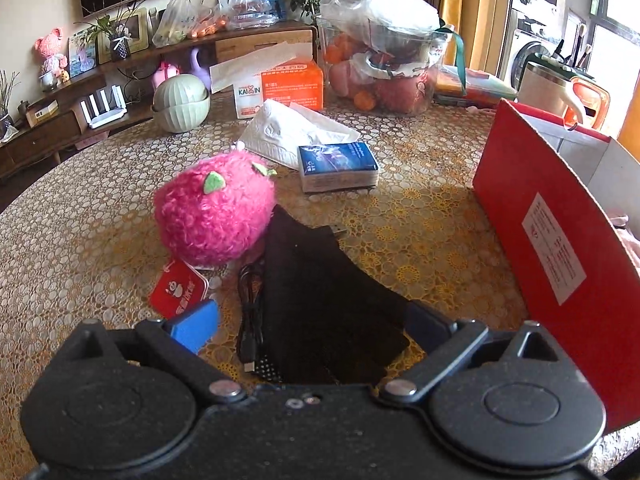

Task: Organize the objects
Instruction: 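Move the left gripper to the black glove on the table, then close the left gripper on the black glove, then lift the black glove with the left gripper and carry it over the shoebox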

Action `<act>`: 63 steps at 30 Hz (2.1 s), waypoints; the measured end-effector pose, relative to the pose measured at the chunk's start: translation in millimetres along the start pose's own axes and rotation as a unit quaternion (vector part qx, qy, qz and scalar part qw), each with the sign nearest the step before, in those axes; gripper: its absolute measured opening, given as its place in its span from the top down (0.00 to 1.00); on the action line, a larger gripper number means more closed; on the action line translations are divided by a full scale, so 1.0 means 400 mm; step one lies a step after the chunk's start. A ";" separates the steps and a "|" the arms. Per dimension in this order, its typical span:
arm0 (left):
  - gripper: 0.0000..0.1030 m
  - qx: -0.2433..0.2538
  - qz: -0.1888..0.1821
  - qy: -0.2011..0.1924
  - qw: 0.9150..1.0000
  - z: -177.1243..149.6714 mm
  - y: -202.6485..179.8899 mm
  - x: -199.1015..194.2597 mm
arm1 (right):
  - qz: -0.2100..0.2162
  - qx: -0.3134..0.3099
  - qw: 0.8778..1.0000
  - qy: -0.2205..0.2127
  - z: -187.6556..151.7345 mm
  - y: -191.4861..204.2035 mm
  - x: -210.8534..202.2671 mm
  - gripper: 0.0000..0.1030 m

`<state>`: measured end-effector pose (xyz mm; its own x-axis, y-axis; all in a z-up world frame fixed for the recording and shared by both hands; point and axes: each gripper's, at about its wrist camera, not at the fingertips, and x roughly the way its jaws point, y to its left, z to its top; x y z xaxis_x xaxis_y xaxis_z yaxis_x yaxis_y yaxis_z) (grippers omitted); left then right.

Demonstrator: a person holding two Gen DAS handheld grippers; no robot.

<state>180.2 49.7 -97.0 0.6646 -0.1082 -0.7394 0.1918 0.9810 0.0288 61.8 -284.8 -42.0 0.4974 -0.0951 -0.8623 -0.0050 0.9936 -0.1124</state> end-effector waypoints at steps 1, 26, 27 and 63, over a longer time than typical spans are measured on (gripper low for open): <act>0.06 0.000 0.002 0.001 1.000 0.001 0.000 0.009 | 0.001 -0.001 1.000 0.001 0.000 0.000 0.000 0.95; 1.00 0.012 -0.011 0.002 1.000 0.023 0.004 0.034 | 0.004 -0.005 1.000 0.003 0.001 0.002 0.000 0.95; 1.00 0.019 -0.012 0.001 1.000 0.024 0.000 0.026 | 0.004 -0.005 1.000 0.002 0.001 0.002 0.000 0.95; 0.53 0.018 -0.043 0.042 0.998 0.019 -0.005 0.085 | 0.016 0.000 1.000 -0.006 -0.004 -0.004 0.000 0.93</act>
<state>208.0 42.7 -117.0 0.5816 -0.1754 -0.7943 0.2723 0.9621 -0.0131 60.4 -286.6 -42.5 0.5078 -0.0631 -0.8592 -0.0199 0.9962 -0.0849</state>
